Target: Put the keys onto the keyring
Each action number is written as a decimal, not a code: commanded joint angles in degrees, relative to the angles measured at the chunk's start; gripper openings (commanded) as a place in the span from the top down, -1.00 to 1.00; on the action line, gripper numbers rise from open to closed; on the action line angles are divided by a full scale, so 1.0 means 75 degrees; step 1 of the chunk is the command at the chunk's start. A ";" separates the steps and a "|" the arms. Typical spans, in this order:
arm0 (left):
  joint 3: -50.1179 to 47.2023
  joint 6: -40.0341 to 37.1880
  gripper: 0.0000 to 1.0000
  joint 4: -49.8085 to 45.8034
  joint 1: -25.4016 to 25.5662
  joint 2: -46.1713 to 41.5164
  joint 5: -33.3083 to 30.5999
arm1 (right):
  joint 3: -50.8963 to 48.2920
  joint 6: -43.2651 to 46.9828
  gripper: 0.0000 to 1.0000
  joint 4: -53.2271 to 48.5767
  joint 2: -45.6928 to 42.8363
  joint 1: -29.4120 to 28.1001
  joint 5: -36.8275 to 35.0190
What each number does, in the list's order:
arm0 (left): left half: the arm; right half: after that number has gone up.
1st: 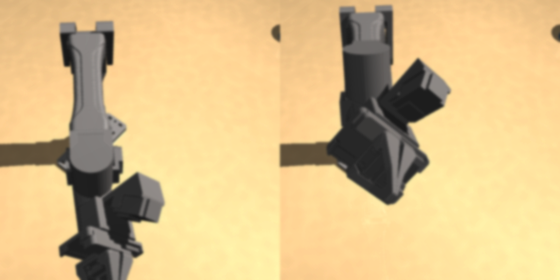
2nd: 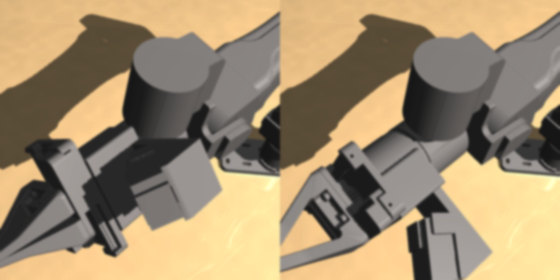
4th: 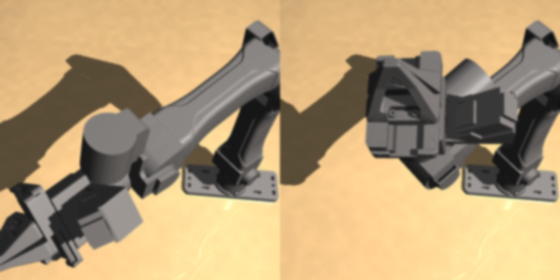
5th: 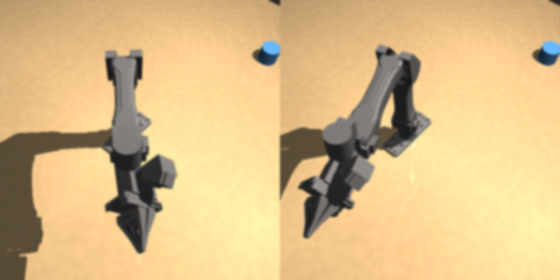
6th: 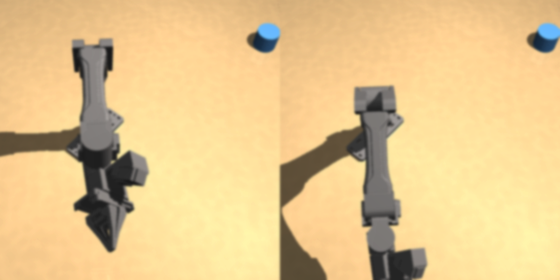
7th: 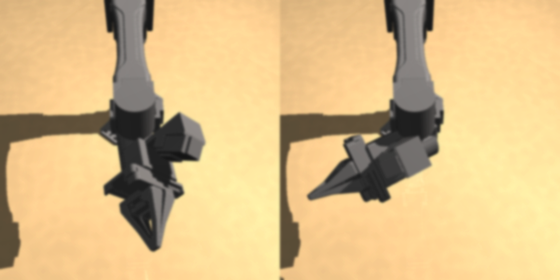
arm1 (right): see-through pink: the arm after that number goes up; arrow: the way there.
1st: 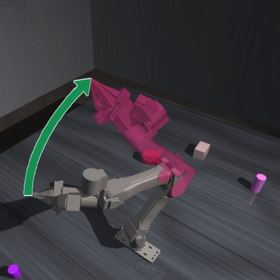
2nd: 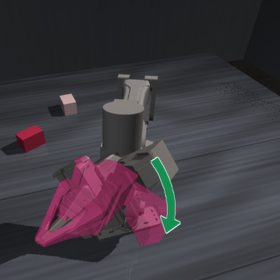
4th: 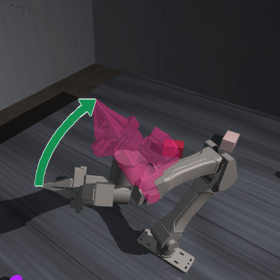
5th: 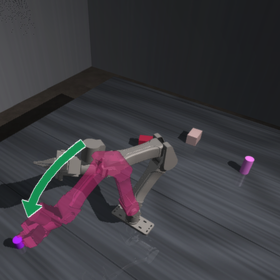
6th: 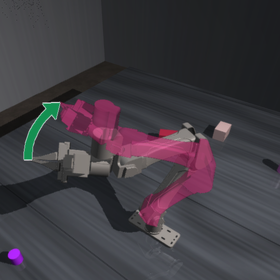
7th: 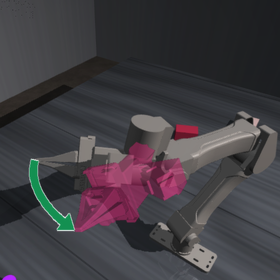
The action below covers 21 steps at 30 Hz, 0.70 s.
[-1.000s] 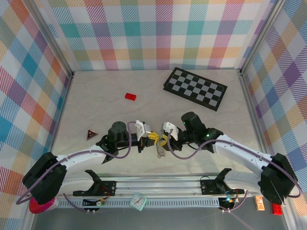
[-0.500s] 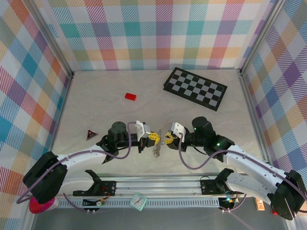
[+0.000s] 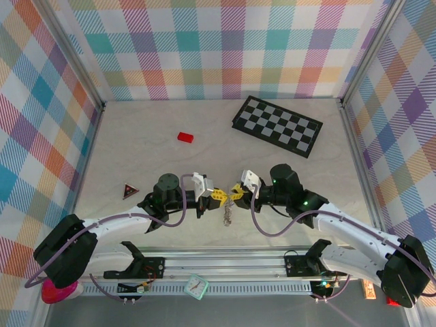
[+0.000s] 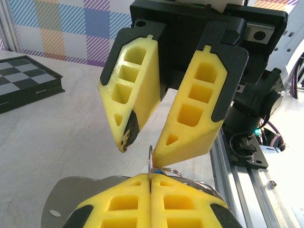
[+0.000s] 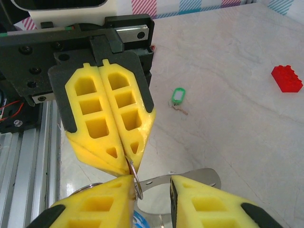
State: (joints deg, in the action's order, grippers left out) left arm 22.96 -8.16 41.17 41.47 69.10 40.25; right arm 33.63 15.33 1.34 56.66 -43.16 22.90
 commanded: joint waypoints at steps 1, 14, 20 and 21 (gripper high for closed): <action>-0.0085 0.0098 1.00 0.0772 -0.0004 0.0067 0.0343 | 0.0034 -0.0178 0.49 0.0219 0.0162 0.0000 0.0301; 0.0044 -0.0073 0.68 -0.0094 0.0001 -0.0143 -0.0364 | 0.0808 0.0463 1.00 -0.0709 0.0623 0.0000 0.0996; 0.0629 -0.0939 0.57 -0.2257 0.0007 -0.0587 -0.0638 | 0.1762 0.1653 1.00 -0.2799 0.0996 -0.0040 0.0978; 0.0695 -0.1010 0.57 -0.2442 0.0007 -0.0647 -0.0653 | 0.1957 0.1843 1.00 -0.3143 0.1103 -0.0062 0.0955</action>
State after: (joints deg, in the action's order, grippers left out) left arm 25.41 -11.68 30.63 41.47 66.06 36.36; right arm 44.10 22.70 -13.41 63.66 -43.11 28.10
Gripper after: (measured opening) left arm 0.214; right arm 0.048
